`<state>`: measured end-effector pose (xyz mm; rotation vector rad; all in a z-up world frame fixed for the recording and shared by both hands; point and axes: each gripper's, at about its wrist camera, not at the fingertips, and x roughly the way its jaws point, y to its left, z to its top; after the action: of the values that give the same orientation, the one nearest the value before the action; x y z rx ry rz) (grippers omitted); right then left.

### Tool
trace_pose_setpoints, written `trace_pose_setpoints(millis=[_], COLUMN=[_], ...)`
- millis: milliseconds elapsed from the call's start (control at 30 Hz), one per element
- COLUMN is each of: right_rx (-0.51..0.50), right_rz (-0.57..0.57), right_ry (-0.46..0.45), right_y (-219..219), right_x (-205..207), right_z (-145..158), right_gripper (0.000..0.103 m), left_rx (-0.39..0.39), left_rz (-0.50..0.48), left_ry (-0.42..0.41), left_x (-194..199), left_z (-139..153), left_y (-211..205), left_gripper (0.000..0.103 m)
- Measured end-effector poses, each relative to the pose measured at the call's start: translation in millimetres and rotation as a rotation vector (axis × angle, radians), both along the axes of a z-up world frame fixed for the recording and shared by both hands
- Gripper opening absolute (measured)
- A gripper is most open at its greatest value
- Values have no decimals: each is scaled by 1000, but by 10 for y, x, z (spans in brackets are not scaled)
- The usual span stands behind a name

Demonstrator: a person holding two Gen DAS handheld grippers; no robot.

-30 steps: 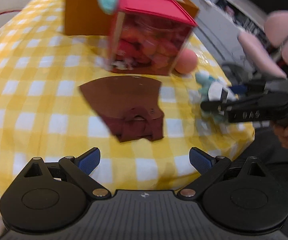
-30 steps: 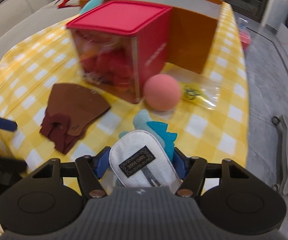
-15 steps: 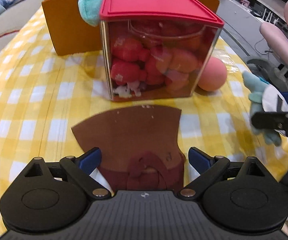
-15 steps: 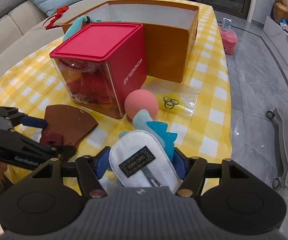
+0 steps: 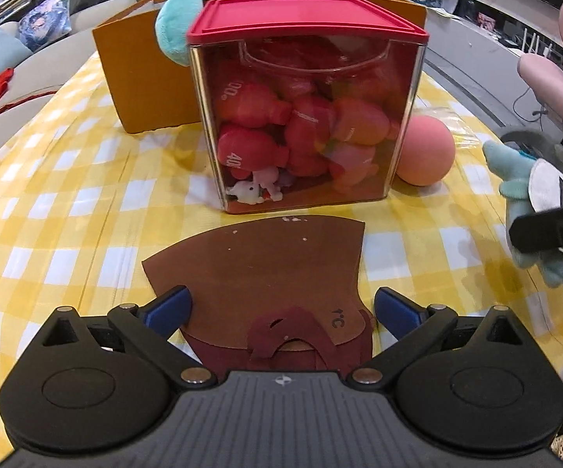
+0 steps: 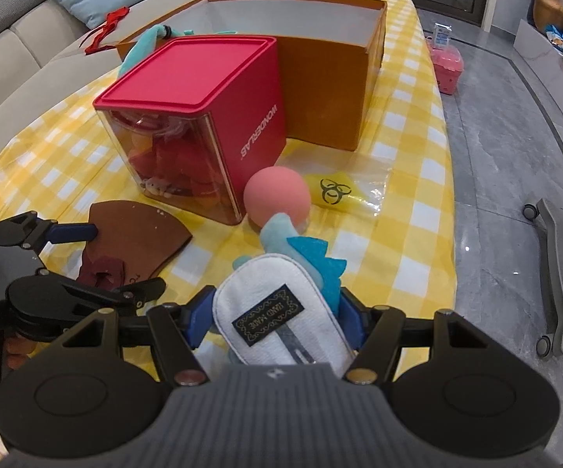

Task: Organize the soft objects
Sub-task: 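Reach the left gripper to the brown leather piece and close on it, then lift the brown leather with the left gripper while the right gripper carries the slipper toward the orange box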

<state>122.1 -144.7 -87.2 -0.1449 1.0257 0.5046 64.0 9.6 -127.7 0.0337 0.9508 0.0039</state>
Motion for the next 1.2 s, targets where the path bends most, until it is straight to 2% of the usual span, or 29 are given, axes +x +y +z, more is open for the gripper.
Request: trace_pose_setpoints(millis=[233,400,500,567,600,667,767,900,967,1000,1100,1200], right_rx=[13,16,16,16,16,15,15,16,15,16,19,22], right_rz=[6,16,22,25,27,30,36,41,41,40,39,39], right_ry=[-3,-1,-2,-2,-1,2,4,4,3,3,1,2], right_y=[2,5,8,10,15,24,37,38,38,37,37,39], right_x=[-14,-28,-37,-36,-37,-39,-44,-54,-56,-56,-54,-54], right_z=[16,16,22,22,18,9,3,1,2,2,4,10], right_gripper=[65,65,65,65,65,65,65,65,65,65,65,65], left_rx=[-5,4,12,20,26,52,101,148,92,32,-77,-119], left_rz=[25,16,14,11,6,-4,-28,-52,-31,-2,61,90], left_ry=[-43,-60,-51,-41,-39,-38,-46,-41,-35,-31,-32,-45], left_x=[-48,-64,-73,-70,-72,-80,-111,-137,-133,-124,-100,-79], left_z=[34,52,86,120,127,144,134,140,175,212,331,475], left_y=[-13,-37,-102,-153,-175,-234,-311,-368,-291,-217,-35,73], left_gripper=[103,92,80,62,57,35,20,9,8,8,8,8])
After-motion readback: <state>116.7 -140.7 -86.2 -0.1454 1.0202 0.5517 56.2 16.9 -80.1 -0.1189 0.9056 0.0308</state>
